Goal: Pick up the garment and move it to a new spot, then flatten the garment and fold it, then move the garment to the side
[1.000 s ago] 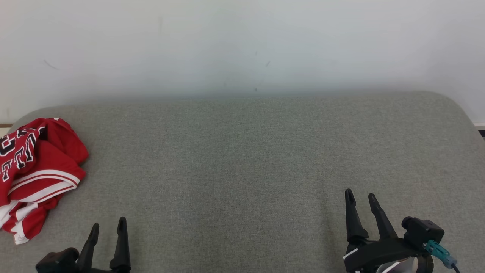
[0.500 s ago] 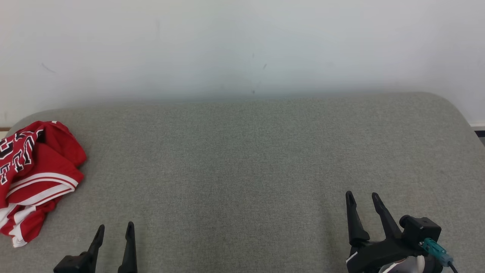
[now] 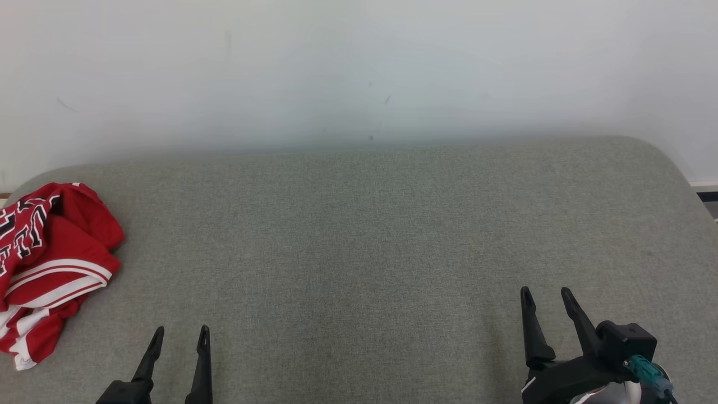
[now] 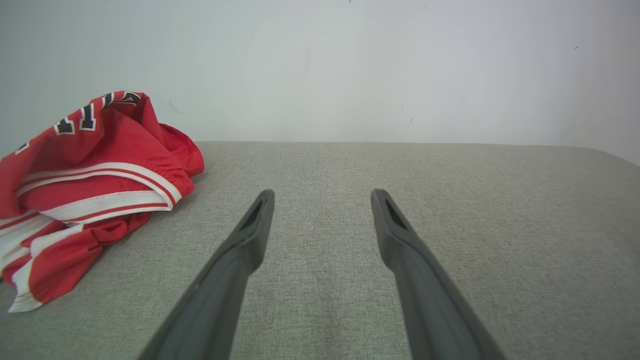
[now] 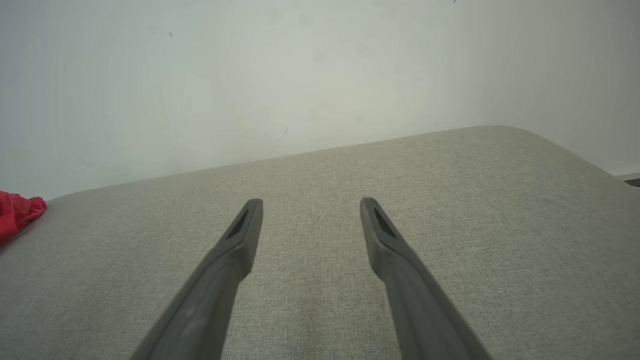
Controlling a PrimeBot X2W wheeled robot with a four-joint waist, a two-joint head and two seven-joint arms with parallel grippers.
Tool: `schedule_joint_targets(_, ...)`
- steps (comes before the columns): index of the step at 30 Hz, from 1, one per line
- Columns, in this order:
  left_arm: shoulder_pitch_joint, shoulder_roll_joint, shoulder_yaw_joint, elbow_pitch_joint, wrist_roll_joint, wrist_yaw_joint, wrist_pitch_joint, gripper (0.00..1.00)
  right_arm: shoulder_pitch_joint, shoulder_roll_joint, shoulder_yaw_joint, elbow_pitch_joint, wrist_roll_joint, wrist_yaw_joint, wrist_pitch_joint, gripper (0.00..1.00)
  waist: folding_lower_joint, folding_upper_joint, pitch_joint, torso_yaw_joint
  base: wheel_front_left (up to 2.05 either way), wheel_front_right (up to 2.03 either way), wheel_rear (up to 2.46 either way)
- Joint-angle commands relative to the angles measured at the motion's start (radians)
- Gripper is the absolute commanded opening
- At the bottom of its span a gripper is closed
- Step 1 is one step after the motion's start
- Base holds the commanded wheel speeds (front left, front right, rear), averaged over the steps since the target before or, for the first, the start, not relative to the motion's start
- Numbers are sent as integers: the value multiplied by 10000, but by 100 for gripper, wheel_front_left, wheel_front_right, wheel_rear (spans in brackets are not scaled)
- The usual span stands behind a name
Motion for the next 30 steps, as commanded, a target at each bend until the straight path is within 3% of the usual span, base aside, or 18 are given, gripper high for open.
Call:
schedule_joint_targets(1,168,38,10,-96,255,65,-114,100,124,14,-62,-88,-197,2,7,100,0,0,-8,-14,0,0,0)
schedule_joint_targets(16,385,-21,-174,-363,1335,185,-599,100,396,16,-352,-382,-1203,0,145,100,0,0,-44,-93,0,0,0)
schedule_joint_targets(30,396,-117,-50,-339,1363,127,-583,100,337,17,-360,-307,-1069,0,143,100,0,0,-10,-52,0,0,0)
